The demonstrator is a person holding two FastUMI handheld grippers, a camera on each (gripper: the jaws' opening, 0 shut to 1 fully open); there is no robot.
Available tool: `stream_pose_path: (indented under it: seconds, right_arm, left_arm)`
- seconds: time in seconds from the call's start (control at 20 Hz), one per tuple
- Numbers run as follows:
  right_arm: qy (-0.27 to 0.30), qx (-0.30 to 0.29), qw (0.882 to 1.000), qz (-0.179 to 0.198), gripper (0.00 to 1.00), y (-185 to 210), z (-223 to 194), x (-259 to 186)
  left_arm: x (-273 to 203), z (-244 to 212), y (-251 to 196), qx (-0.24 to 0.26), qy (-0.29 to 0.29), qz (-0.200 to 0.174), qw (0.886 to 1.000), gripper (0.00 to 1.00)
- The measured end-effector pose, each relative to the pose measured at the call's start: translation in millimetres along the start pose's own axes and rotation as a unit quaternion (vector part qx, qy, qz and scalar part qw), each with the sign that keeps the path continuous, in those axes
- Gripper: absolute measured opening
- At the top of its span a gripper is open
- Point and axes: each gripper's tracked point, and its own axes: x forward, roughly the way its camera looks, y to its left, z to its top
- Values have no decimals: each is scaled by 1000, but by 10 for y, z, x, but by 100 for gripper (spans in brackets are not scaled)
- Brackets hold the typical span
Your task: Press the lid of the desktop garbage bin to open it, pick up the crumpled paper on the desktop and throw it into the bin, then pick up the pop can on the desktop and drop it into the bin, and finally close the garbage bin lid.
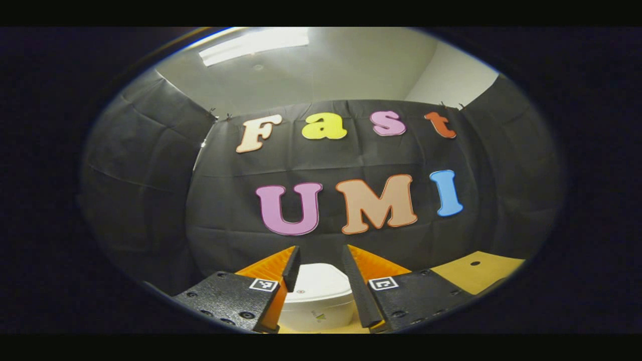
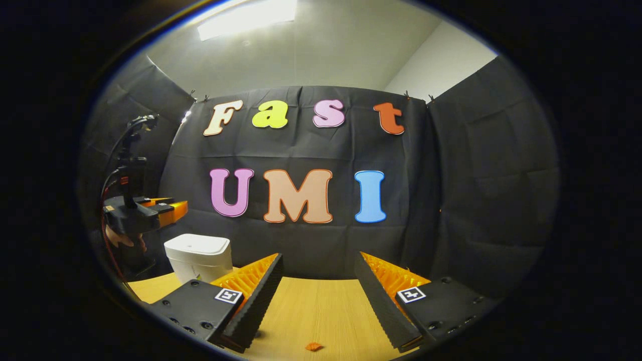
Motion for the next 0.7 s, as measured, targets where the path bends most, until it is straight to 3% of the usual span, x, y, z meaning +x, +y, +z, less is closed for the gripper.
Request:
stream_pose_path:
  seconds: [0.1, 0.2, 0.25, 0.55, 0.7]
  right_arm:
    - [8, -5, 1000, -9, 96, -4, -50, -12]
    - [17, -12, 1000, -18, 96, 1, -109, -13]
    - [22, -16, 999, -22, 96, 3, -143, -24]
    - [42, -41, 998, -30, 96, 116, -247, -3]
    - [48, -45, 998, -25, 96, 198, -263, 24]
  left_arm:
    - [162, -290, 101, -7, 30, 9, 999, 40]
    - [301, -578, 202, -17, 61, 21, 998, 17]
    - [369, -729, 250, -20, 77, 27, 996, 13]
    - [577, -1350, 269, -49, 147, 14, 988, 2]
    - [567, -1364, 286, -52, 135, 16, 989, 1]
